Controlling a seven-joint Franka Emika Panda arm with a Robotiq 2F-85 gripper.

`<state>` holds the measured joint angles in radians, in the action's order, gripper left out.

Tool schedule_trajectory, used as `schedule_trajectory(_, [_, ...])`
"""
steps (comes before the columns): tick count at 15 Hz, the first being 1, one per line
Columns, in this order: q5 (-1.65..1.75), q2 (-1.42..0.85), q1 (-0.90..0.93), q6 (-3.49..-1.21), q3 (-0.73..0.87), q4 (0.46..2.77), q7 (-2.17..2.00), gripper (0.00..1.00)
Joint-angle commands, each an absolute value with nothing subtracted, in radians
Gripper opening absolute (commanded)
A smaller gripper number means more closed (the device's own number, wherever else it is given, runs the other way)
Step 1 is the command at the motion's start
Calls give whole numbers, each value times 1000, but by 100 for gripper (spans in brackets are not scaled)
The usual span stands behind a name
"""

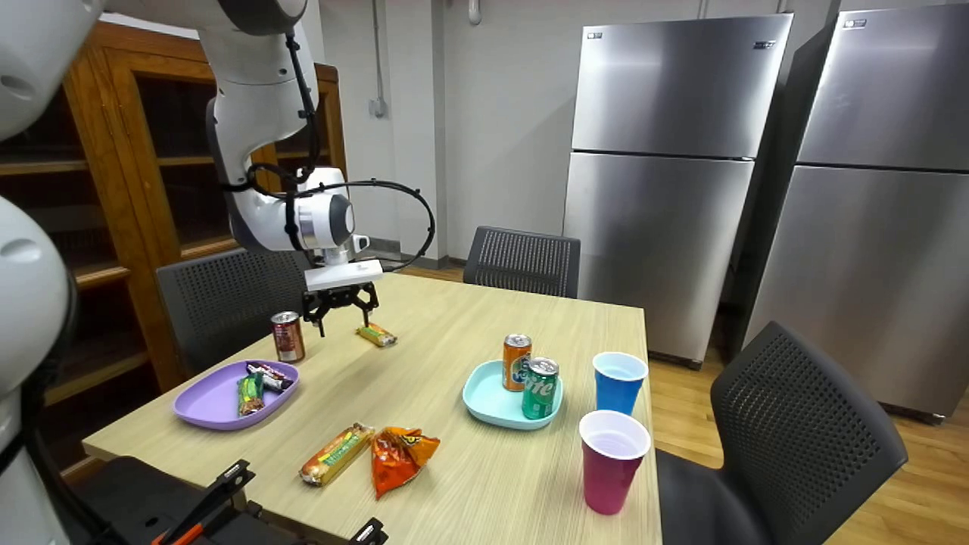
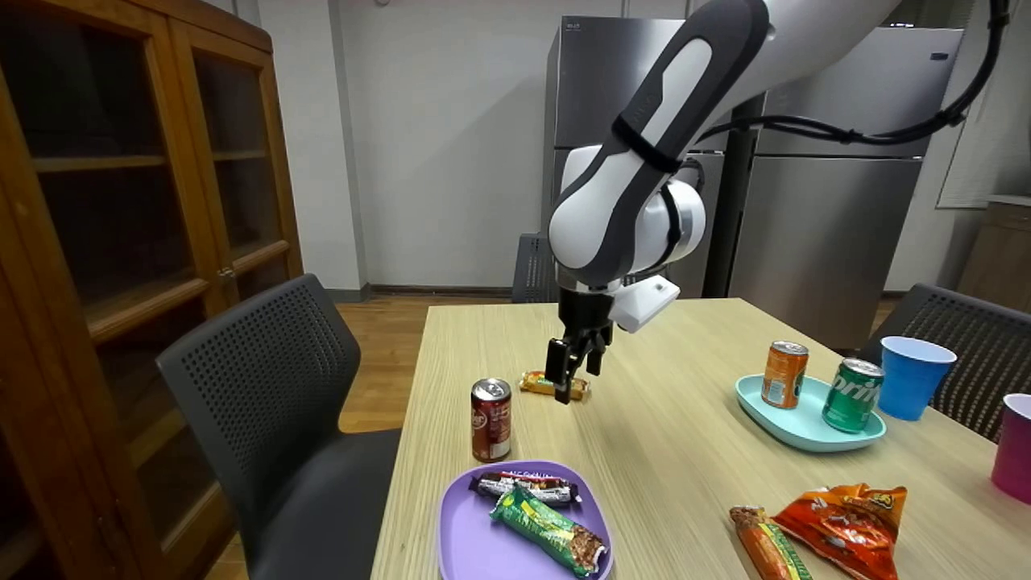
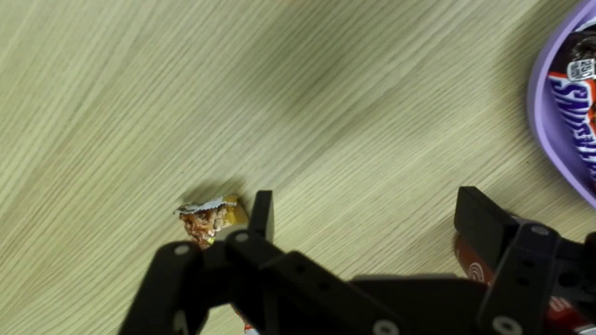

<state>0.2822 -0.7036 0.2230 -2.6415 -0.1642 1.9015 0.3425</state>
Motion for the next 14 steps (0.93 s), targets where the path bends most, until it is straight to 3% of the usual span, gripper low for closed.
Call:
schedule_trajectory(1, [303, -795, 223, -2604, -161, 1766, 385, 100])
schedule_trajectory(14, [293, -998, 226, -2502, -155, 1449, 441, 100])
